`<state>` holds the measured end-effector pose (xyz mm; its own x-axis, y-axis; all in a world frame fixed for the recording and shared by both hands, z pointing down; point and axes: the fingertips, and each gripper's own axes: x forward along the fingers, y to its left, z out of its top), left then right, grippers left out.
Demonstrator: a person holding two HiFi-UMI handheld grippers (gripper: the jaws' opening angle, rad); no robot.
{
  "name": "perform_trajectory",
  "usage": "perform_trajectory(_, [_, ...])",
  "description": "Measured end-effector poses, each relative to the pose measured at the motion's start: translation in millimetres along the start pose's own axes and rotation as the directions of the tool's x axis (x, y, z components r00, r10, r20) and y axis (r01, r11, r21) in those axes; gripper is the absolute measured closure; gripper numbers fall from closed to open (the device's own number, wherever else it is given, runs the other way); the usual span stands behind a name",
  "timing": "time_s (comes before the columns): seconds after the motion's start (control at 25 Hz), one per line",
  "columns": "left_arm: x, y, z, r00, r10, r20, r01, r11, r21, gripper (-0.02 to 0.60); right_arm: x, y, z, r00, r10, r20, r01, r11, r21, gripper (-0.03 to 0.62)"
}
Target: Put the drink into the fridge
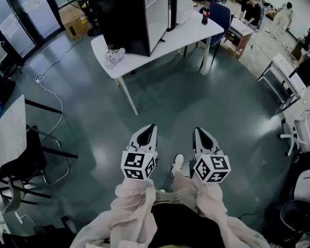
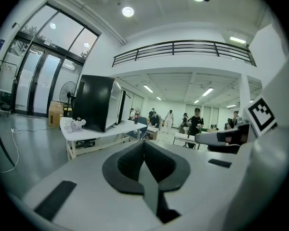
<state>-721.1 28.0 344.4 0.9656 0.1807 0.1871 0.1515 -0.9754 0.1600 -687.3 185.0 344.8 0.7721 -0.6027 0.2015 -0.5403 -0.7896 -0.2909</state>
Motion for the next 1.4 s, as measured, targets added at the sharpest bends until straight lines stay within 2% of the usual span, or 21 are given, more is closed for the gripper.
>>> perform_trajectory(0.6, [162.3,25.8,52.2,0.997,0.066,0.027,-0.066,0.998,-0.006,0.569,137.2,-100.2,79.6,0.999,0.033,-0.014,-0.033,0.999,-0.028,0.580])
perform_trajectory(1.0, [229.2,46.7,56.6,0.993,0.114,0.030,-0.114,0.993,-0.019,0.569,204.9,-133.1,89.9,0.996,0.083,-0.038,-0.085,0.996,-0.042,0.580])
perform_trajectory(1.4, [261.0,35.2,48.8,0.995,0.098,0.006,-0.098,0.995,-0.027,0.569,215.9,-160.9,81.9,0.995,0.070,-0.073,-0.071,0.997,-0.023,0.580])
